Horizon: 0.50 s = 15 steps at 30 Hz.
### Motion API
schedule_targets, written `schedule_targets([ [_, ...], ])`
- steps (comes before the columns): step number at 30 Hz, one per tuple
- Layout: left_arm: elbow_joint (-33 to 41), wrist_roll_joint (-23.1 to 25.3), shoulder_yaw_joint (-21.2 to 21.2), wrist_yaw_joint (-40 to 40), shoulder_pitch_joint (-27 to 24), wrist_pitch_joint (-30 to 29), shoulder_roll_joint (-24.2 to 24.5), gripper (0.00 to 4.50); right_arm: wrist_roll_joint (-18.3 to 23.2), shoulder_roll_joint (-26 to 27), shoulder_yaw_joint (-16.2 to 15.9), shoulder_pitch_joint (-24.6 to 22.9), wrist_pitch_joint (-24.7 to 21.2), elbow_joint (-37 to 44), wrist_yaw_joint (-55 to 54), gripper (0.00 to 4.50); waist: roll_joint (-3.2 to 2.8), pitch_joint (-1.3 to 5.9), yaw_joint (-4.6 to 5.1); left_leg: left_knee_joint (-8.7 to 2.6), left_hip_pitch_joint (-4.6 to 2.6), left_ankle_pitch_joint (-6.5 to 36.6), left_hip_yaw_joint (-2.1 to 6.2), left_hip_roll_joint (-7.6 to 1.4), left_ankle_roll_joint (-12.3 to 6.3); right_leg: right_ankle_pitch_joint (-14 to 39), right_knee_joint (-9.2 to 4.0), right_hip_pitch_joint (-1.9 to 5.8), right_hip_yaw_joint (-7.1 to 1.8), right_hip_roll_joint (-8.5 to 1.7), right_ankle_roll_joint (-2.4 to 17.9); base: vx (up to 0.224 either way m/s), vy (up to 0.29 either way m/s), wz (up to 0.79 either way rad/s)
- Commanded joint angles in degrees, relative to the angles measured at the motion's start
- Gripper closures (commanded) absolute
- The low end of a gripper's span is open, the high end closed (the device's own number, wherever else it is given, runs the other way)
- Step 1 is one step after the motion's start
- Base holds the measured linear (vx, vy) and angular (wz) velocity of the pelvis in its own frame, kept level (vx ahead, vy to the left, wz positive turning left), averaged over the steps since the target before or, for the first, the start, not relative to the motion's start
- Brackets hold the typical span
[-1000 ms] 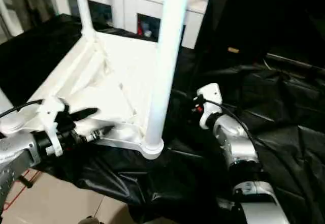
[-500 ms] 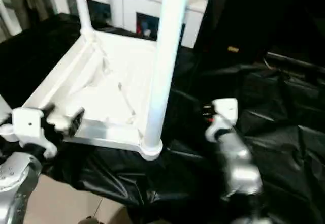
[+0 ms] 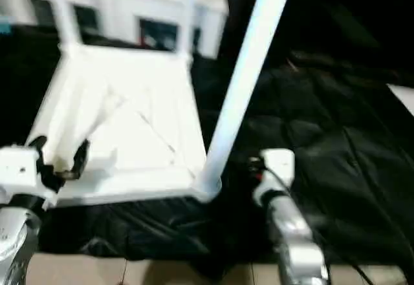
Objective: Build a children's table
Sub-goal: Move to table
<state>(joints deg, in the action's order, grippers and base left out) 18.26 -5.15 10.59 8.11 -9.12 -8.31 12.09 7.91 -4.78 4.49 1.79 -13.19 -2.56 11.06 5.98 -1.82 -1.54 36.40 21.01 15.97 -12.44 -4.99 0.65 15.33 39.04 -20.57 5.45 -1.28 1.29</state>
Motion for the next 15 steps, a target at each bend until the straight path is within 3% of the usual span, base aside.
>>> schedule_targets([
  [1,1.60,1.03,0.56,-2.05,-0.85,0.85,-1.08,0.07,0.64,-2.20,3.21,0.35,0.83,-0.14,0.16,1.35,-2.60,3.45,0.90,-7.25,-5.90,-33.95,12.37,-13.48,16.83,-2.79,-0.28,-1.56,-2.45,-4.93,0.16,-0.045,0.035,-0.20],
  [2,1.78,1.29,1.05,-2.77,-1.22,1.04,-1.30,0.07,0.52,-2.85,3.70,0.65,1.45,-0.51,0.45,1.35,-2.62,2.81,0.52,-7.57,-3.43,-31.52,11.51,-11.59,12.89,-1.56,-2.00,0.24,-3.13,-5.23,-1.19,-0.069,-0.002,-0.23],
  [3,1.96,1.03,1.86,-2.75,-2.82,3.04,-1.59,0.07,0.45,-4.92,5.18,2.12,2.28,-2.34,1.10,1.35,-1.86,2.57,0.12,-7.06,-2.47,-24.31,9.97,-9.03,12.27,-4.91,-4.87,1.87,-4.03,-5.74,-2.02,-0.069,-0.002,-0.23],
  [4,2.03,0.60,2.03,-1.64,-4.31,5.86,-1.57,0.07,0.41,-6.45,6.00,3.18,2.97,-3.75,1.80,1.35,-1.45,2.86,0.18,-5.85,-2.58,-20.60,9.31,-7.59,12.39,-8.62,-6.06,2.33,-4.44,-6.37,-1.93,-0.089,-0.061,-0.17],
  [5,2.31,-0.06,1.82,-0.57,-5.46,7.99,-1.87,0.07,0.55,-7.90,6.43,3.93,3.48,-4.78,2.69,1.35,-1.28,2.23,-0.01,-5.87,-0.60,-10.16,7.75,-6.30,11.56,-10.25,-7.27,3.66,-4.88,-8.20,-1.42,-0.115,-0.117,-0.17],
  [6,2.57,-0.80,1.70,0.04,-6.01,8.81,-2.19,0.02,1.51,-8.60,6.51,4.21,3.44,-4.90,4.39,1.18,-1.14,1.62,-1.02,-6.05,0.32,-0.65,6.50,-6.54,7.92,-8.30,-8.37,3.67,-5.54,-10.43,-1.36,-0.115,-0.117,-0.17],
  [7,2.40,-1.76,1.93,0.46,-6.83,9.93,-2.81,0.00,3.01,-9.68,6.23,4.27,3.07,-4.60,7.72,1.08,-0.69,1.59,-1.23,-6.04,0.30,3.30,6.36,-7.03,5.91,-5.65,-8.52,3.57,-5.68,-10.67,-0.34,-0.125,-0.133,-0.11],
  [8,1.81,-3.05,2.40,0.89,-8.01,11.31,-3.69,0.00,5.24,-11.23,5.66,4.15,2.39,-3.99,12.97,1.02,-0.54,0.92,-2.04,-6.58,-0.44,11.24,6.12,-7.74,3.22,4.19,-9.43,2.77,-5.64,-10.33,2.00,-0.101,-0.110,-0.07],
  [9,1.04,-4.13,2.49,1.36,-9.13,12.25,-4.51,0.00,7.53,-12.96,5.18,4.09,1.75,-3.77,18.55,0.96,-0.48,0.26,-2.20,-7.28,-0.29,16.61,6.40,-8.60,1.77,14.26,-10.09,2.76,-5.56,-10.41,3.88,-0.101,-0.110,-0.07],
  [10,1.04,-4.13,2.49,1.36,-9.13,12.25,-4.51,0.00,7.53,-12.96,5.18,4.09,1.75,-3.77,18.55,0.96,-0.81,0.14,-2.38,-7.46,-0.39,17.98,6.53,-8.81,2.17,18.04,-10.32,2.57,-5.38,-10.30,4.33,-0.098,-0.086,-0.11],
  [12,2.24,-2.76,1.38,1.18,-10.75,13.14,-4.27,0.00,9.29,-15.81,3.78,2.89,0.55,-2.27,24.21,0.67,-0.88,-0.11,-2.65,-7.80,-0.89,21.04,6.63,-9.35,4.22,23.92,-10.76,1.87,-4.81,-9.99,4.40,-0.101,-0.072,-0.11],
  [14,2.72,-2.68,1.23,1.17,-11.17,13.13,-4.23,0.00,9.74,-16.36,3.34,2.41,0.24,-1.40,25.54,0.57,-0.68,-0.11,-3.40,-7.83,-1.33,20.32,6.18,-9.43,4.70,23.54,-10.80,1.54,-4.96,-9.79,3.78,-0.036,-0.029,-0.02],
  [15,2.84,-2.26,0.94,0.77,-11.60,13.10,-4.36,0.00,10.73,-16.99,2.89,1.86,-0.07,-0.37,27.07,0.50,-0.98,0.09,-3.76,-7.92,-1.31,18.21,6.05,-9.44,4.29,20.87,-10.51,1.75,-5.00,-9.66,3.88,0.000,0.000,0.00],
])
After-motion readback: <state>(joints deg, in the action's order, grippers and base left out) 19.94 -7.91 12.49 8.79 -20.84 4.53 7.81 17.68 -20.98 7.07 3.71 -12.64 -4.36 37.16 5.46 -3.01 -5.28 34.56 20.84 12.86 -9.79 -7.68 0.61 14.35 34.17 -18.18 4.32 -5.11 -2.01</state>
